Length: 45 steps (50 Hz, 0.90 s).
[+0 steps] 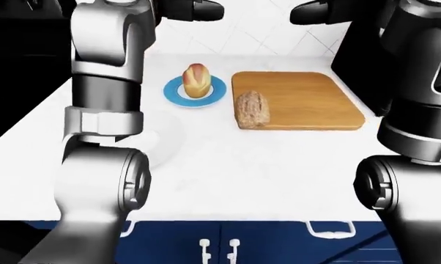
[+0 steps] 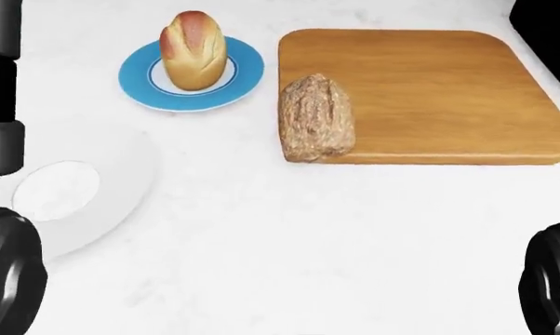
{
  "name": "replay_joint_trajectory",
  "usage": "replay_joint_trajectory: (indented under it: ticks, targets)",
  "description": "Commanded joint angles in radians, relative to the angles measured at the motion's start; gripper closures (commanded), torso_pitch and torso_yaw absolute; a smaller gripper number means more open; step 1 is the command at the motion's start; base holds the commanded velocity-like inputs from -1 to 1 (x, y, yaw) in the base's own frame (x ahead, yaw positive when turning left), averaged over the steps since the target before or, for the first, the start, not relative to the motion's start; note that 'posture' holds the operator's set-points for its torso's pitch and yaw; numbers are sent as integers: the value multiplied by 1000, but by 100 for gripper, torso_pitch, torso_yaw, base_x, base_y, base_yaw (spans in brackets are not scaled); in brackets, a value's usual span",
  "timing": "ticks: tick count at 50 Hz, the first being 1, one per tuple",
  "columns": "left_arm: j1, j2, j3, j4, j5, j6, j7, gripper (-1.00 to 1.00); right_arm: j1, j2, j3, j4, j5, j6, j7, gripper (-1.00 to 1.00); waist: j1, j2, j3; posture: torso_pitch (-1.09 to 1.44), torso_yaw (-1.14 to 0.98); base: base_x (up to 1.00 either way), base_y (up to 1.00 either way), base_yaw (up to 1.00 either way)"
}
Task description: Place all breads on the cutting board.
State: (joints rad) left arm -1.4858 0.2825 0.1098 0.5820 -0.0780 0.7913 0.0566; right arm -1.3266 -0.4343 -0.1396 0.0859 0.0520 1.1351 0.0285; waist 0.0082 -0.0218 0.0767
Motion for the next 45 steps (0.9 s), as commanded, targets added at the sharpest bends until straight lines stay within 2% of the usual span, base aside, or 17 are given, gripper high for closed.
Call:
replay_joint_trajectory:
  ticks: [1,3,4,6,19,20,21,22,26,27,29,31,32,34,37,38,45]
  targets:
    - [-34,25,12,-23,-4,-13,0,-100,-40,-2,0,-18,-12,-12,5,-100,16,-5,-46,0,0,2,-34,0]
    - [-32,27,13,-25,-6,-13,2,-100,-48,1,-2,-19,-17,-8,8,-100,10,27,-58,0,0,2,-33,0]
    - [-28,27,12,-26,-7,-15,2,-100,-50,4,-5,-20,-19,-4,7,-100,4,54,-39,0,0,2,-2,0]
    - [-24,29,11,-30,-9,-14,1,-100,-43,10,-5,-26,-23,-5,5,-100,-13,62,-40,0,0,0,0,0]
    - [4,39,16,-21,-15,-29,2,-100,-41,26,-6,-41,-35,1,13,-100,-3,17,-48,0,0,0,0,0]
    - [6,39,15,-19,-16,-31,2,-100,-37,27,-3,-43,-35,-3,16,-100,0,18,-80,0,0,19,-20,0]
    - [3,38,16,-18,-16,-29,3,-100,-36,27,-3,-45,-35,-3,17,-100,4,27,-64,0,0,38,-55,0]
    - [0,38,15,-13,-16,-31,3,-100,-35,27,-3,-47,-36,0,17,-100,-4,56,-36,0,0,39,-65,0]
    - [-1,36,15,-6,-19,-37,5,-100,-35,32,-9,-44,-36,-3,12,-100,-3,78,-54,0,0,38,-54,0]
    - [1,35,15,-9,-19,-37,5,-100,-36,33,-9,-43,-36,-3,10,-100,-3,67,-29,0,0,1,0,0]
    - [3,33,13,-7,-19,-39,5,-100,-36,34,-11,-46,-34,-2,8,-100,1,21,-34,0,0,0,0,0]
    - [8,31,13,-12,-20,-37,8,-100,-30,37,-13,-52,-31,-1,5,-100,-6,-62,-34,0,0,0,0,0]
    - [14,30,14,-10,-20,-43,8,-100,-27,37,-12,-57,-30,0,4,-100,-2,-13,-17,0,0,0,0,0]
    - [16,30,13,-5,-19,-48,7,-100,-21,38,-14,-63,-27,3,1,-100,-7,-5,-25,0,0,0,0,0]
    - [19,31,12,3,-17,-56,6,-100,-12,41,-16,-73,-22,5,-3,-100,-8,42,-28,0,0,0,0,0]
    - [28,32,13,-2,-17,-57,6,-100,-7,43,-17,-74,-20,1,-6,-100,-17,28,-33,0,0,0,0,0]
    - [33,49,12,16,-4,-68,-1,-100,13,50,-16,-94,-6,4,-16,-100,-10,18,-45,0,0,0,0,0]
